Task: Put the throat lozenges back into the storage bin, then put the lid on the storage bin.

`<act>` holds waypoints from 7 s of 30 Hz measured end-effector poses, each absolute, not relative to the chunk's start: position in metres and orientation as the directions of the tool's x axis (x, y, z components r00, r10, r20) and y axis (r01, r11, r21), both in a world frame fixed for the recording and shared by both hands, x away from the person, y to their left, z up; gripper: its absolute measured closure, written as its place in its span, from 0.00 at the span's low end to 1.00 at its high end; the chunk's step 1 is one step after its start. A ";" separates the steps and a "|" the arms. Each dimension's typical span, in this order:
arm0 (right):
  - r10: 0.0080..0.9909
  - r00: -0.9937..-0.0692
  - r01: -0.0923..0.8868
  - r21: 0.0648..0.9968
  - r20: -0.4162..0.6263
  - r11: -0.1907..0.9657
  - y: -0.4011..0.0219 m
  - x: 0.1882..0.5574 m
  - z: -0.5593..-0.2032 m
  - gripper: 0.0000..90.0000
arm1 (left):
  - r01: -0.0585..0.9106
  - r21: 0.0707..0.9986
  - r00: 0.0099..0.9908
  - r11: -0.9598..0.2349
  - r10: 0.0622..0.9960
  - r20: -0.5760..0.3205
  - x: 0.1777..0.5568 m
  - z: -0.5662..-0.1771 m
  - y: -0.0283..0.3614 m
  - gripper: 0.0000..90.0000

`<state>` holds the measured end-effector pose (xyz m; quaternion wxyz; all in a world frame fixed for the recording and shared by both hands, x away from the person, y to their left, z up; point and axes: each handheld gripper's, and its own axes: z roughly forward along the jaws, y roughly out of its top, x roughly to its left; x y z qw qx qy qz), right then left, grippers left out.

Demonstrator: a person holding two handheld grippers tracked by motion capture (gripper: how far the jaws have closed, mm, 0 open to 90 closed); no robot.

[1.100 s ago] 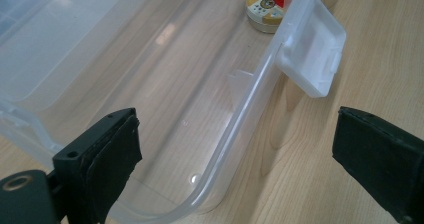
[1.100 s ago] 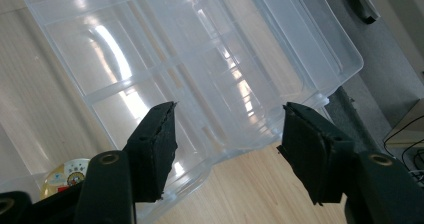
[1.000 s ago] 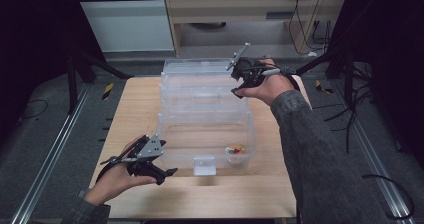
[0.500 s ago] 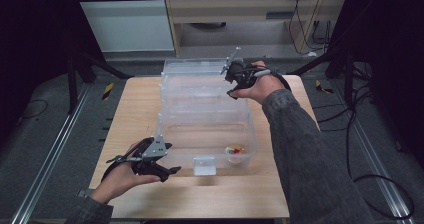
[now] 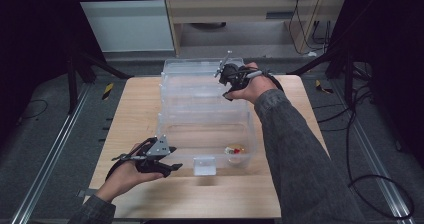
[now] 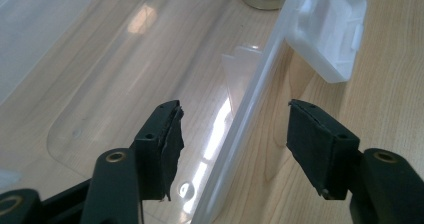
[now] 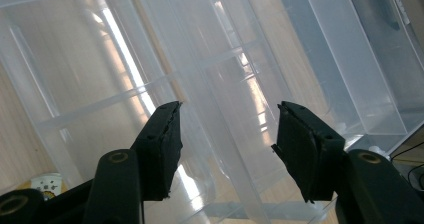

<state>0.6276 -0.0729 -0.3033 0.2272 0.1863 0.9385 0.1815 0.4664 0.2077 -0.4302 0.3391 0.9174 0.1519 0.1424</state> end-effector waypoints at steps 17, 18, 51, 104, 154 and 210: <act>0.403 -0.841 0.250 0.402 -0.361 0.881 -0.070 0.631 -0.309 0.59 | 0.186 0.657 0.906 -0.730 0.386 0.172 0.469 -0.431 0.210 0.64; 0.403 -0.841 0.250 0.401 -0.361 0.881 -0.069 0.631 -0.309 0.59 | 0.187 0.656 0.905 -0.732 0.388 0.174 0.469 -0.431 0.210 0.65; 0.337 -0.855 0.193 0.362 -0.394 0.912 -0.064 0.625 -0.309 0.82 | 0.179 0.646 0.920 -0.742 0.359 0.158 0.474 -0.431 0.210 0.77; 0.295 -0.882 0.155 0.366 -0.368 0.918 -0.064 0.603 -0.298 0.92 | 0.257 0.666 0.911 -0.700 0.406 0.076 0.478 -0.428 0.209 0.79; 0.296 -0.868 0.107 0.432 -0.399 0.895 -0.073 0.543 -0.303 0.90 | 0.245 0.672 0.910 -0.699 0.405 0.089 0.479 -0.429 0.209 0.78; 0.283 -0.877 0.091 0.446 -0.387 0.890 -0.076 0.525 -0.313 0.90 | 0.249 0.697 0.899 -0.672 0.428 0.091 0.485 -0.435 0.208 0.69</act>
